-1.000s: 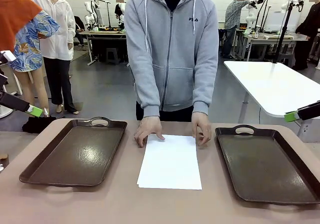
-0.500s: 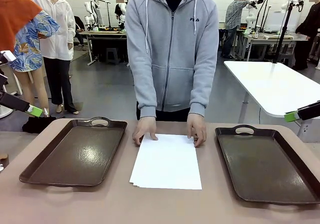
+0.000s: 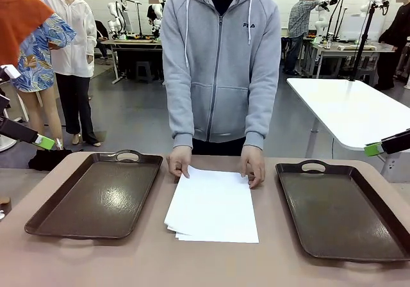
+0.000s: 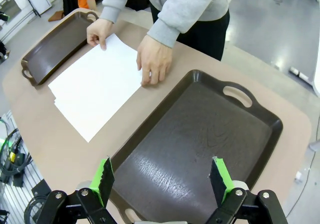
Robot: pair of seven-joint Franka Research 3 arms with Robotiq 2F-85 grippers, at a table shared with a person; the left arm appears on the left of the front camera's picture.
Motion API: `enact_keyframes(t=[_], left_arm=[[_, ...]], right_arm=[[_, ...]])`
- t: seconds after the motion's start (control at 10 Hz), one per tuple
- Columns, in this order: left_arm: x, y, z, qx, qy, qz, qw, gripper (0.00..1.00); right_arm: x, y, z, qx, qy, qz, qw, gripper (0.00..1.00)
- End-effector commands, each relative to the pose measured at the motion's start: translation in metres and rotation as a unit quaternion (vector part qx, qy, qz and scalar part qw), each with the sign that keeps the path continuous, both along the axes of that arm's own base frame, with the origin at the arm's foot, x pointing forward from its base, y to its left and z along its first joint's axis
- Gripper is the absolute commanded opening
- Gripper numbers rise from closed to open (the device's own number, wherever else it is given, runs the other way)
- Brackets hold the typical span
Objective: Sort the A4 documents.
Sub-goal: Receive the A4 Paper.
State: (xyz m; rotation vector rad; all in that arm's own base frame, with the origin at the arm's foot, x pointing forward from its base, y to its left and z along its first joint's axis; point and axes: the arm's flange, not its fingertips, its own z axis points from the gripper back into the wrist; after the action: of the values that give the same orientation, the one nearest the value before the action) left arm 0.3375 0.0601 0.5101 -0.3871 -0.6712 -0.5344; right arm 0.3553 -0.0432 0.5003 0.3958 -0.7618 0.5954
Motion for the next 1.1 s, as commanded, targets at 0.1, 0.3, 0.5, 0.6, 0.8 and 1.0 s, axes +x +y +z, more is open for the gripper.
enact_keyframes(t=[0.1,0.3,0.5,0.6,0.8,1.0], left_arm=[[0.0006,-0.0001,-0.0007,-0.005,0.0,-0.002,1.0,1.0],[0.0006,-0.0001,-0.0007,-0.005,0.0,-0.002,1.0,1.0],[0.0006,-0.0001,-0.0007,-0.005,0.0,-0.002,1.0,1.0],[0.0006,-0.0001,-0.0007,-0.005,0.0,-0.002,1.0,1.0],[0.0006,-0.0001,-0.0007,-0.005,0.0,-0.002,1.0,1.0],[0.0006,-0.0001,-0.0007,-0.005,0.0,-0.002,1.0,1.0]], right_arm=[[0.0014,0.0006,-0.0018,0.005,0.001,0.002,1.0,1.0],[0.0014,0.0006,-0.0018,0.005,0.001,0.002,1.0,1.0],[0.0014,0.0006,-0.0018,0.005,0.001,0.002,1.0,1.0],[0.0014,0.0006,-0.0018,0.005,0.001,0.002,1.0,1.0],[0.0014,0.0006,-0.0018,0.005,0.001,0.002,1.0,1.0],[0.0014,0.0006,-0.0018,0.005,0.001,0.002,1.0,1.0]])
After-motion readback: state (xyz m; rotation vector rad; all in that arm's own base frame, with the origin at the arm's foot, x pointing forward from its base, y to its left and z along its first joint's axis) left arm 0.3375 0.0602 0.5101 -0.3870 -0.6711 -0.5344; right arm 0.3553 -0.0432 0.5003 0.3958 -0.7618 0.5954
